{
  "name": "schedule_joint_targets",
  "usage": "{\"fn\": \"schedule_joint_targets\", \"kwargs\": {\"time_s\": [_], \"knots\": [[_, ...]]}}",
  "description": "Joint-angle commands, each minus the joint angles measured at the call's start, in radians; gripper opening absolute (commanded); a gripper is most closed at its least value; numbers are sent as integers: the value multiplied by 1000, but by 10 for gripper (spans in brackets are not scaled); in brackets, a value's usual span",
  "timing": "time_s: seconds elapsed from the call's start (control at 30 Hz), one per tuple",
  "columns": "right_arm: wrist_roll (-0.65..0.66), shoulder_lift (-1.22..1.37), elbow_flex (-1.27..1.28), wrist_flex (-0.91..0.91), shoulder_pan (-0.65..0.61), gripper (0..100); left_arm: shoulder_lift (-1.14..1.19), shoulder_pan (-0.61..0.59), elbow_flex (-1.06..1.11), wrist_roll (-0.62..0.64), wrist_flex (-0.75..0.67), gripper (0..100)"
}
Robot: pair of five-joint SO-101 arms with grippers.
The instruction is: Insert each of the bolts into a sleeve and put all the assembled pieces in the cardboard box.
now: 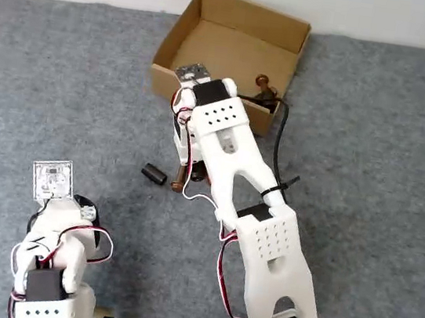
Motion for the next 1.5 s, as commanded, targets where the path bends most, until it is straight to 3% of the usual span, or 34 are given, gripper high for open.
{"fn": "schedule_joint_targets", "kwargs": {"time_s": [0.0, 1.03, 1.17, 1.47], "knots": [[-6, -7, -5, -27, -18, 121, -5, -6, -5, 6, -25, 6], [0, 174, -5, -128, -24, 117, -5, -6, -5, 6, -26, 6], [0, 176, -6, -130, -22, 21, -5, -6, -5, 6, -26, 6], [-6, 97, -189, 58, -25, 9, -3, -6, -5, 6, -26, 6]]}}
